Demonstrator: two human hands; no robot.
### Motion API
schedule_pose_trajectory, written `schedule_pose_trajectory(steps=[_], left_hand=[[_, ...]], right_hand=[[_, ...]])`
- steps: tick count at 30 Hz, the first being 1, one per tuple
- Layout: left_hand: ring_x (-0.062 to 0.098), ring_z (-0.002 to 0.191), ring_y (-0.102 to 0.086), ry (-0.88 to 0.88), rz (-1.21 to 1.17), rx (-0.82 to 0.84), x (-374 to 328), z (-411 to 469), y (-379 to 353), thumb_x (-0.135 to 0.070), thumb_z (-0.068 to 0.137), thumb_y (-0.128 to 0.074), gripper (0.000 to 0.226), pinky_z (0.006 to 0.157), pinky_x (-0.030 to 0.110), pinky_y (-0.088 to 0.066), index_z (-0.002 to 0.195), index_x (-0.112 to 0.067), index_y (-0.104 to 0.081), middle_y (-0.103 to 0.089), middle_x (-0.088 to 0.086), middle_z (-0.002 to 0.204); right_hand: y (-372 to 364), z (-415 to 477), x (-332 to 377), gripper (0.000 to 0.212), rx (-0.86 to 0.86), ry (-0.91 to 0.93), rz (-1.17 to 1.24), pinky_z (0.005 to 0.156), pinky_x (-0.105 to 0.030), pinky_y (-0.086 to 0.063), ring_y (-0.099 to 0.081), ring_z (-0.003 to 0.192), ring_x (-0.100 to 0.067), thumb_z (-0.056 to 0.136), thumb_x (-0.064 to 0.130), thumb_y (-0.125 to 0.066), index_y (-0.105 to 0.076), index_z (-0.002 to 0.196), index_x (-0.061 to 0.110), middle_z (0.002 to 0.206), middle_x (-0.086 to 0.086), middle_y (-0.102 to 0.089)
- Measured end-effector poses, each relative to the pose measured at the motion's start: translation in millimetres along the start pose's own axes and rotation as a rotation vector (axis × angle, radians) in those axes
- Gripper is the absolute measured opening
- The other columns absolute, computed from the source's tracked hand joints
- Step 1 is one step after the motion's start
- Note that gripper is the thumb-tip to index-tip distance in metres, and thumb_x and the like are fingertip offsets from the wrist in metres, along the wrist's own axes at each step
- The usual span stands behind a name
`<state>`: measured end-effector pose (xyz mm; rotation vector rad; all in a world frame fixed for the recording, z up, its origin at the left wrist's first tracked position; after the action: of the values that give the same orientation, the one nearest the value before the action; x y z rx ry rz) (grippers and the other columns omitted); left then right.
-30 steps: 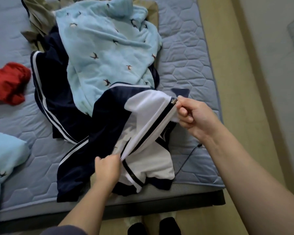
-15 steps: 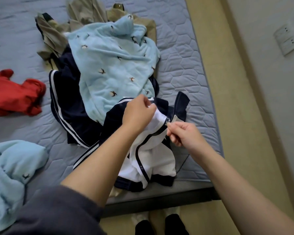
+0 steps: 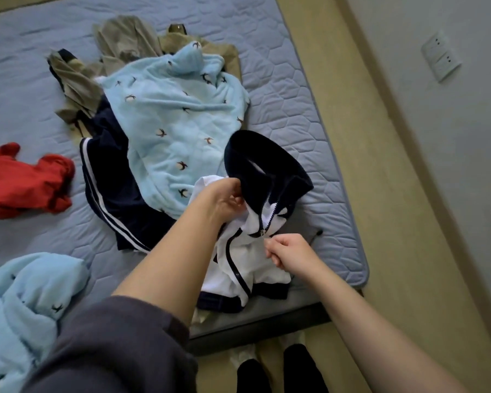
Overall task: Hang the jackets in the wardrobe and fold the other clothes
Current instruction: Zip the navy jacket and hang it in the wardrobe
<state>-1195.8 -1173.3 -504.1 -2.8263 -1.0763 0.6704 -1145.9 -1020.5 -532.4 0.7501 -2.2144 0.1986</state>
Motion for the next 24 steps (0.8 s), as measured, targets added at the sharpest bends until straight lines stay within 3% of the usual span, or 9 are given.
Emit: schedule_pose_trajectory(steps=[2, 3, 4, 7, 11, 14, 17, 19, 24], left_hand=[[0.020, 0.035, -0.040, -0.032, -0.154, 0.074, 1, -15, 2, 0.009, 0.091, -0.029, 0.034, 0.053, 0.017, -0.053, 0.068, -0.007, -0.048, -0.062, -0.002, 0.062], [0.007, 0.071, -0.027, -0.045, -0.246, 0.112, 2, -20, 4, 0.003, 0.095, -0.029, 0.033, 0.059, 0.020, -0.056, 0.072, -0.007, -0.051, -0.064, -0.002, 0.075], [0.007, 0.061, -0.062, -0.069, -0.337, 0.125, 2, -25, 8, -0.005, 0.098, -0.029, 0.032, 0.062, 0.021, -0.056, 0.077, -0.009, -0.052, -0.062, -0.003, 0.080], [0.020, 0.095, -0.055, -0.114, -0.733, 0.119, 6, -32, 29, -0.017, 0.097, -0.033, 0.022, 0.084, 0.028, -0.045, 0.093, -0.012, -0.054, -0.056, 0.004, 0.094], [0.021, 0.075, -0.056, -0.130, -0.263, 0.111, 4, -37, 40, -0.020, 0.089, -0.049, 0.011, 0.072, 0.031, -0.048, 0.093, -0.011, -0.055, -0.056, 0.005, 0.083], [0.023, 0.079, -0.061, -0.226, -0.332, 0.045, 3, -54, 42, -0.016, 0.089, -0.055, 0.026, 0.065, 0.032, -0.054, 0.114, -0.008, -0.055, -0.061, 0.012, 0.095], [0.026, 0.095, -0.062, -0.267, -0.393, -0.003, 8, -61, 57, -0.020, 0.092, -0.056, 0.035, 0.084, 0.038, -0.053, 0.121, -0.001, -0.056, -0.063, 0.016, 0.108], [0.029, 0.103, -0.062, -0.326, -0.164, -0.111, 5, -65, 75, -0.022, 0.091, -0.058, 0.041, 0.093, 0.039, -0.051, 0.126, -0.001, -0.052, -0.062, 0.017, 0.117], [0.037, 0.108, -0.052, -0.515, 1.195, -0.372, 8, -71, 110, -0.006, 0.084, -0.049, 0.074, 0.090, 0.042, -0.047, 0.146, -0.032, -0.018, -0.037, 0.017, 0.136]], right_hand=[[-10, -2, 2, 0.039, -0.001, -0.050, -0.009, 0.040, -0.011, -0.030, -0.038, 0.037, -0.001, 0.092, 0.018, -0.053, -0.056, 0.054, 0.016, 0.041, 0.008, -0.047], [-18, -3, 4, 0.037, 0.009, -0.075, -0.004, 0.039, -0.012, -0.029, -0.038, 0.038, -0.003, 0.090, 0.015, -0.053, -0.057, 0.053, 0.016, 0.041, 0.008, -0.047], [-26, -5, 6, 0.035, 0.015, -0.097, 0.017, 0.038, -0.013, -0.028, -0.038, 0.038, -0.004, 0.087, 0.012, -0.052, -0.057, 0.053, 0.015, 0.042, 0.006, -0.046], [-46, -13, 15, 0.034, -0.001, -0.084, 0.144, 0.038, -0.014, -0.025, -0.035, 0.040, -0.006, 0.091, 0.013, -0.051, -0.054, 0.056, 0.014, 0.043, 0.006, -0.043], [-53, -24, 14, 0.037, -0.061, -0.075, 0.177, 0.038, -0.014, -0.027, -0.034, 0.038, -0.006, 0.089, 0.008, -0.051, -0.052, 0.053, 0.014, 0.042, 0.005, -0.041], [-75, -28, 13, 0.036, -0.049, -0.109, 0.126, 0.041, -0.016, -0.028, -0.034, 0.038, -0.007, 0.088, 0.011, -0.052, -0.052, 0.053, 0.014, 0.043, 0.003, -0.040], [-88, -34, 12, 0.040, -0.098, -0.085, 0.100, 0.046, -0.022, -0.026, -0.032, 0.045, -0.010, 0.090, 0.015, -0.051, -0.048, 0.050, 0.016, 0.041, 0.007, -0.038], [-86, -41, 10, 0.039, -0.119, -0.041, 0.076, 0.045, -0.023, -0.025, -0.031, 0.047, -0.011, 0.089, 0.015, -0.051, -0.045, 0.050, 0.017, 0.041, 0.010, -0.036], [-74, -62, 12, 0.033, -0.146, 0.134, -0.023, 0.057, -0.027, -0.033, -0.040, 0.062, -0.015, 0.092, 0.014, -0.050, -0.046, 0.063, -0.003, 0.067, -0.008, -0.044]])
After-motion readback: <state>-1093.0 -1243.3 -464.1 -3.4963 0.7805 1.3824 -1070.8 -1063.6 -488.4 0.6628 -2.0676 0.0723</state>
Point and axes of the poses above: each hand's wrist, its own z-axis towards the middle knuckle, its own y-axis out of the back of the hand, x = y × z, the point moved 5 cm from there along z, towards the middle knuckle
